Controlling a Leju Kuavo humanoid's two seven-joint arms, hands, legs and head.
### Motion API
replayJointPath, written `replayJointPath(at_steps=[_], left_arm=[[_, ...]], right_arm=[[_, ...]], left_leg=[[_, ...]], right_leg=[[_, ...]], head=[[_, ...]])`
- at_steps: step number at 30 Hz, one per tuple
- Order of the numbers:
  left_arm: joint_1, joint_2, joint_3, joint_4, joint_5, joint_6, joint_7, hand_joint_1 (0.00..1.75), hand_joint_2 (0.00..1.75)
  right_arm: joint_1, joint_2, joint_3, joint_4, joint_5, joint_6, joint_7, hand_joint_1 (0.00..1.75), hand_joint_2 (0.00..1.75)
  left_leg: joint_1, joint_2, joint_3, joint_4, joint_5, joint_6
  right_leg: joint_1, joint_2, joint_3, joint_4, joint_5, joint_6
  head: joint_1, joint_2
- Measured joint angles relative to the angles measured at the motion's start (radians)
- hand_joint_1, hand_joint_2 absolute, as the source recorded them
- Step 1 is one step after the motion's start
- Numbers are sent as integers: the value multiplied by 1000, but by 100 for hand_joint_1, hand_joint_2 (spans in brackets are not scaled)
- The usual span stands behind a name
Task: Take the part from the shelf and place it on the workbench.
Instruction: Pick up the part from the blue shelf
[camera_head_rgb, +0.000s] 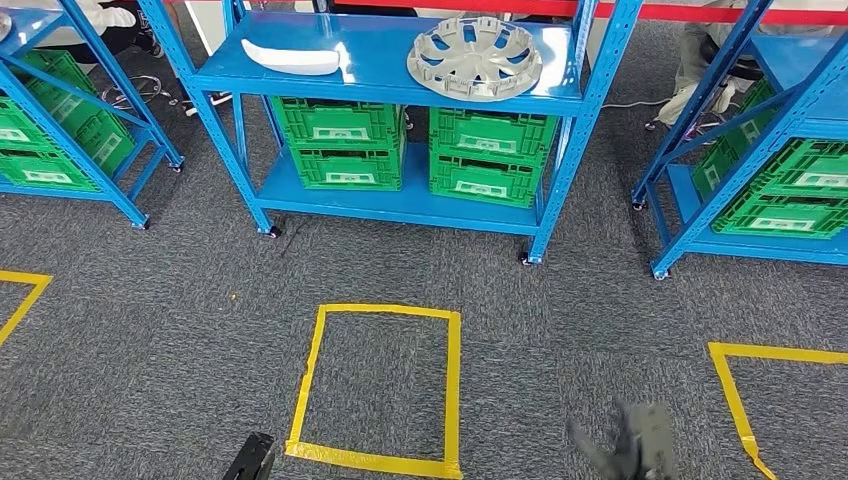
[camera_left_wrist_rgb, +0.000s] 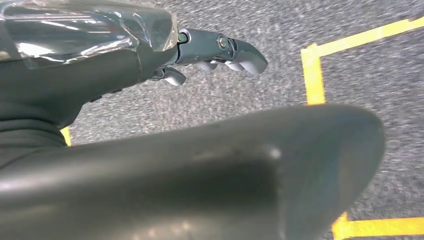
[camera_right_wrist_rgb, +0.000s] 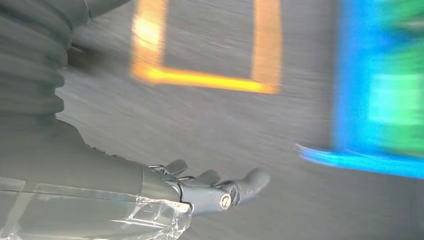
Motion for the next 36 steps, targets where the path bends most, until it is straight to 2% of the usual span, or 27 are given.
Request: replayJointPath(at_steps=[2, 5, 7, 10, 14, 19, 25, 29, 34, 36], left_arm=[[-1, 0, 7, -3, -10, -8, -5, 0, 0], [-1, 0, 18, -4, -18, -13, -14, 0, 0], [-2, -1, 25, -4, -22, -18, -22, 0, 0], [-5, -4, 33, -2, -24, -32, -42, 0, 0], [-14, -8, 44, 12, -26, -41, -65, 0, 0], [-17, -11, 49, 27, -26, -47, -72, 0, 0], [-21, -10, 52, 38, -42, -54, -77, 0, 0], [-30, -9, 52, 46, -55, -69, -77, 0, 0], [-43, -9, 53, 51, -63, -73, -76, 0, 0], [-44, -10, 55, 51, -65, -73, -75, 0, 0]], right_arm=[[-3, 4, -122, -179, 56, 57, 20, 0, 175], [3, 13, -235, -346, 84, 81, 6, 0, 175], [13, 11, -266, -423, 107, 96, -51, 0, 175], [9, -25, -256, -537, 152, 116, -116, 0, 175], [-25, -85, -182, -649, 207, 124, -109, 0, 175], [-41, -129, -109, -706, 231, 137, -105, 0, 175], [-100, -206, 47, -713, 347, 286, -91, 0, 175], [-173, -276, 181, -701, 488, 352, -25, 0, 175], [-271, -343, 321, -681, 704, 303, 22, 0, 175], [-306, -362, 363, -669, 742, 271, 21, 0, 175]], left_leg=[[0, -2, 1, 0, 1, 1], [0, -2, 0, 0, 1, 2], [0, 0, -1, 0, 1, 2], [0, 1, -1, 0, 1, 2], [0, 1, 0, 0, 2, 1], [0, -1, 0, 0, 3, 1], [0, 1, -1, 0, 2, 1], [0, 0, -1, 0, 3, 1], [0, -1, -1, 0, 4, 1], [0, -1, -1, 0, 4, 1]], right_leg=[[0, -2, 0, 0, 0, 0], [0, -3, 0, 0, 0, 0], [0, -1, 0, 0, 1, 0], [0, 0, 0, 0, 1, 0], [1, 0, 0, 0, 1, 0], [1, -1, 0, 0, 1, 1], [0, 0, -1, 0, 1, 1], [0, 0, -1, 0, 2, 1], [0, 0, -1, 0, 2, 1], [1, 0, -1, 0, 2, 1]], head=[[0, 0], [0, 0], [0, 0], [0, 0], [0, 0], [0, 0], [0, 0], [0, 0], [0, 0], [0, 0]])
